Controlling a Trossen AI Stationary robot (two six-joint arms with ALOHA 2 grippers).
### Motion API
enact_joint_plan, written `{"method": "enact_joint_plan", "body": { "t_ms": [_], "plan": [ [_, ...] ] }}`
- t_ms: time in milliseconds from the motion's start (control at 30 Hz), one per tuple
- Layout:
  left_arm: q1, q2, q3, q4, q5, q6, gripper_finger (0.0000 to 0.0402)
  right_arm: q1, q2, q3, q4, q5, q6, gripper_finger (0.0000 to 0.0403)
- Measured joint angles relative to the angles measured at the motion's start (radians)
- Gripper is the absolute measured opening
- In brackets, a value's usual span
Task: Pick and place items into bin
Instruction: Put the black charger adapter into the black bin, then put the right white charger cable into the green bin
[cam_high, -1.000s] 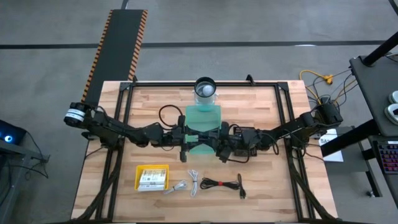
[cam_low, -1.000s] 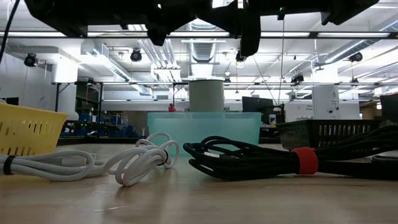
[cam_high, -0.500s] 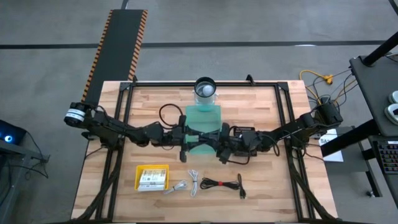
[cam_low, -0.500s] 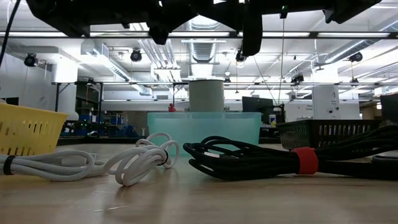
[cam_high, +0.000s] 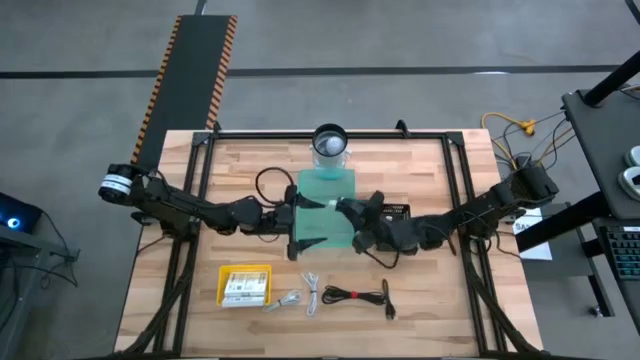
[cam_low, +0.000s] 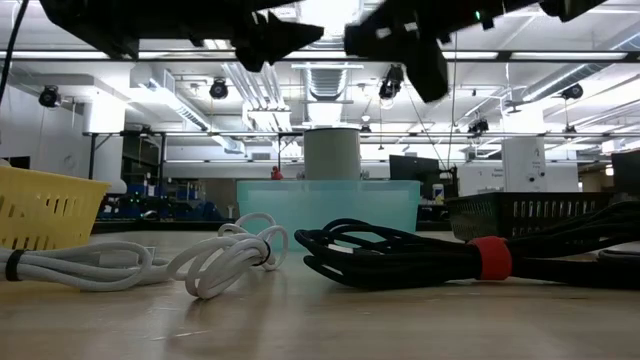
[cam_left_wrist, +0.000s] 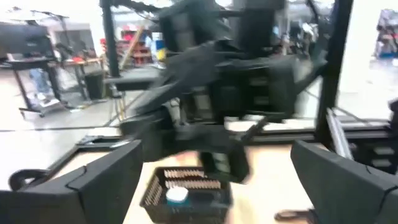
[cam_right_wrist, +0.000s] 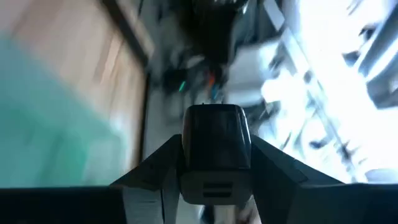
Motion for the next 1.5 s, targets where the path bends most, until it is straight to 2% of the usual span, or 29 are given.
{"method": "enact_joint_plan", "body": {
  "t_ms": [100, 233, 333, 433, 500, 567, 767, 933, 1033, 1233, 1400, 1433, 1500],
  "plan": [
    [-0.002, -0.019, 0.0, -0.066, -0.005, -0.002, 0.0367, 0.001, -0.055, 0.0, -0.285, 0.063, 0.221, 0.0136],
    [-0.003, -0.039, -0.003, -0.113, -0.02, -0.007, 0.0344, -0.003, -0.178, 0.0, -0.755, 0.011, 0.663, 0.0136],
    [-0.004, -0.046, -0.005, -0.145, -0.019, -0.006, 0.0337, -0.005, -0.282, 0.0, -1.055, -0.13, 0.959, 0.0136],
    [-0.003, -0.048, -0.005, -0.155, -0.02, -0.006, 0.0336, -0.004, -0.384, -0.004, -1.231, -0.356, 1.155, 0.0136],
    [-0.003, -0.048, -0.004, -0.157, -0.022, -0.006, 0.0336, -0.003, -0.438, -0.014, -1.27, -0.478, 1.224, 0.0136],
    [-0.003, -0.048, -0.003, -0.154, -0.022, -0.006, 0.0336, -0.004, -0.48, -0.032, -1.285, -0.547, 1.257, 0.0136],
    [-0.003, -0.047, -0.006, -0.155, -0.022, -0.005, 0.0336, -0.004, -0.539, -0.103, -1.281, -0.56, 1.328, 0.0136],
    [-0.003, -0.047, -0.007, -0.167, -0.023, -0.005, 0.0336, -0.003, -0.517, -0.166, -1.249, -0.628, 1.339, 0.0136],
    [-0.002, -0.048, -0.008, -0.167, -0.023, -0.005, 0.0336, -0.004, -0.494, -0.187, -1.201, -0.631, 1.355, 0.014],
    [-0.003, -0.047, -0.007, -0.19, -0.023, -0.006, 0.0336, -0.004, -0.458, -0.203, -1.175, -0.632, 1.401, 0.0204],
    [-0.003, -0.047, -0.008, -0.219, -0.022, -0.006, 0.0336, -0.004, -0.453, -0.203, -1.168, -0.632, 1.407, 0.0236],
    [-0.004, -0.047, -0.008, -0.237, -0.013, -0.006, 0.0336, -0.004, -0.454, -0.203, -1.158, -0.632, 1.406, 0.0239],
    [-0.006, -0.047, -0.007, -0.295, 0.07, 0.007, 0.0336, -0.004, -0.454, -0.203, -1.137, -0.631, 1.405, 0.0242]
  ]
}}
